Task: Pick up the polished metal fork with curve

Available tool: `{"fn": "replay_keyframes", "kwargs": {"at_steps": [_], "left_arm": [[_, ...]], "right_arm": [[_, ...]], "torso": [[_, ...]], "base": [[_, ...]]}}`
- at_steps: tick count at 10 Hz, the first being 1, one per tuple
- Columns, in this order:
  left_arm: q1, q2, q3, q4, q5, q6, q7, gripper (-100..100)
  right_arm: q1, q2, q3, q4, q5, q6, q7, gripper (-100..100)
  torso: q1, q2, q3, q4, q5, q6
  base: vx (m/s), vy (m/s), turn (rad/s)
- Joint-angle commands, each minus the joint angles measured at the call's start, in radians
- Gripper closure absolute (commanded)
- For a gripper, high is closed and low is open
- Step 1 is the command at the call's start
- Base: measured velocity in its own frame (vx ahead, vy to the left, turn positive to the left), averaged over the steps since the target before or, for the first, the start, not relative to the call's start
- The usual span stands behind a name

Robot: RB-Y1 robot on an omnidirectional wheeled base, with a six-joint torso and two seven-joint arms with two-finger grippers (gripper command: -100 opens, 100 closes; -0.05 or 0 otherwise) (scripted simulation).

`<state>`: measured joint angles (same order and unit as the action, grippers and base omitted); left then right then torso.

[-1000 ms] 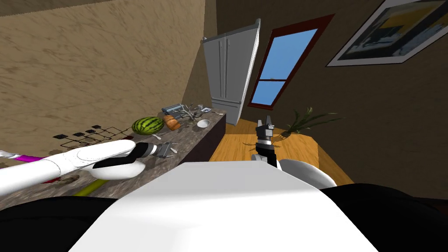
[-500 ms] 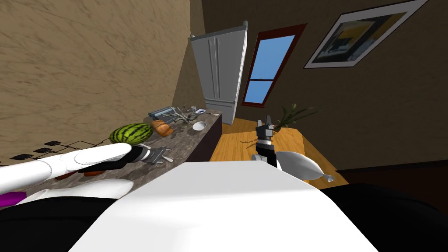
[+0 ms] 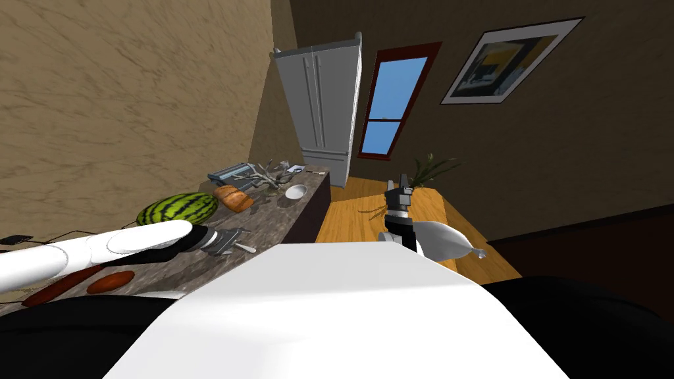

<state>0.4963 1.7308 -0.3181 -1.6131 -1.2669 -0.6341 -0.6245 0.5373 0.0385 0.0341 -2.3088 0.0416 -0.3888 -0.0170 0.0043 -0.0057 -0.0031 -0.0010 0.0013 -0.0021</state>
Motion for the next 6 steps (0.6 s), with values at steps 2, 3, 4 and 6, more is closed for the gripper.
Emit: {"fn": "replay_keyframes", "kwargs": {"at_steps": [2,3,4,6], "left_arm": [[0.047,0.034,-0.013,0.010,0.000,0.008,-0.039,-100],[0.047,0.034,-0.013,0.010,0.000,0.008,-0.039,-100],[0.056,0.040,-0.028,0.018,-0.014,0.006,-0.052,-100],[0.069,0.047,-0.049,0.031,-0.033,0.002,-0.070,-100]], "right_arm": [[0.000,0.000,0.000,0.000,0.000,0.000,0.000,0],[0.000,0.000,0.000,0.000,0.000,0.000,0.000,0],[0.000,0.000,0.000,0.000,0.000,0.000,0.000,0],[0.000,0.000,0.000,0.000,0.000,0.000,0.000,0]], "torso": [[0.000,0.000,0.000,0.000,0.000,-0.001],[0.000,0.001,0.000,0.000,0.000,-0.001],[-0.001,0.001,0.000,0.000,0.000,-0.001],[0.001,0.000,0.000,0.000,0.000,0.000]], "base": [[0.013,0.066,-0.105],[0.011,0.049,-0.070],[0.016,0.047,-0.104],[0.020,0.069,-0.189]]}}
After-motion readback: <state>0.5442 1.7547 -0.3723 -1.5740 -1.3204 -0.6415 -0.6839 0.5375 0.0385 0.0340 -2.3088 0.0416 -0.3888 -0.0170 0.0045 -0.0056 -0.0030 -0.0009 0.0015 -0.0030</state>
